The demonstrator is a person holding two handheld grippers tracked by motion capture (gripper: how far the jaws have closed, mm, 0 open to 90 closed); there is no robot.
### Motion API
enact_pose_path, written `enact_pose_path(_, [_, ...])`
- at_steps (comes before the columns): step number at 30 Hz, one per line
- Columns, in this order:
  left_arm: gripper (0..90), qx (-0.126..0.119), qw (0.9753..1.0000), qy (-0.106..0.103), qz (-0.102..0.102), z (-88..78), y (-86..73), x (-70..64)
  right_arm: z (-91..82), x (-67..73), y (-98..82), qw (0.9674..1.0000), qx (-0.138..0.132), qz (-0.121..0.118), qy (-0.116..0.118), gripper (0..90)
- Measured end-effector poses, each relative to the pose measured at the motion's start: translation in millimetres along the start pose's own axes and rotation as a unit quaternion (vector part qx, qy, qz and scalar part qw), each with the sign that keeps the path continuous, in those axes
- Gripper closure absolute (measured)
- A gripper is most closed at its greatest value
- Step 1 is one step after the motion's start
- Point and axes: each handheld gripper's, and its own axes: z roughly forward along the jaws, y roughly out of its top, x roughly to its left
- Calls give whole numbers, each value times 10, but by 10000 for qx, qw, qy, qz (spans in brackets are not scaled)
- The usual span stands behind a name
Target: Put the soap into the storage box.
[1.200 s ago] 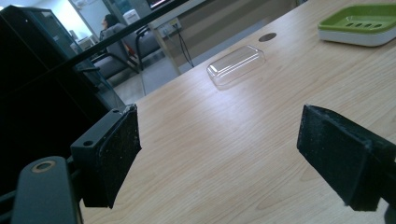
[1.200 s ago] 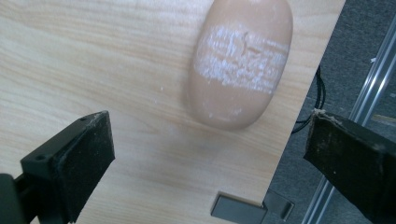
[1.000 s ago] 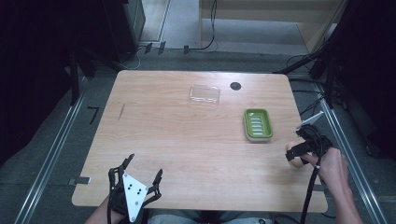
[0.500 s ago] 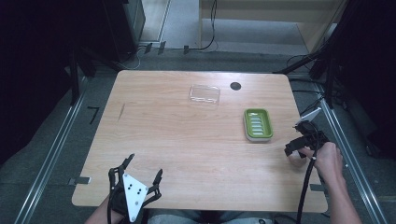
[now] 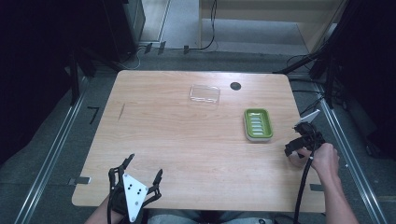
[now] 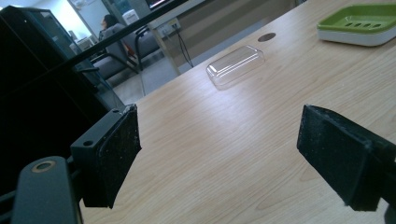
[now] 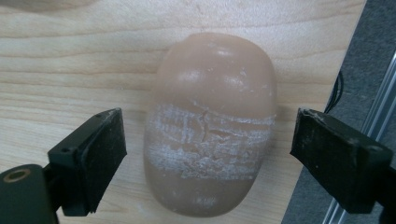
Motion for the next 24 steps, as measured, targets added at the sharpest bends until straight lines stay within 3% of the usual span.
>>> enact_pose_path(18, [140, -16, 10000, 5, -18, -3, -4, 3, 52, -32, 10, 9999, 10, 151, -20, 211])
enact_pose_path(24, [140, -19, 10000, 10, -13, -5, -3, 3, 44, -19, 6, 9999, -4, 122, 122, 312])
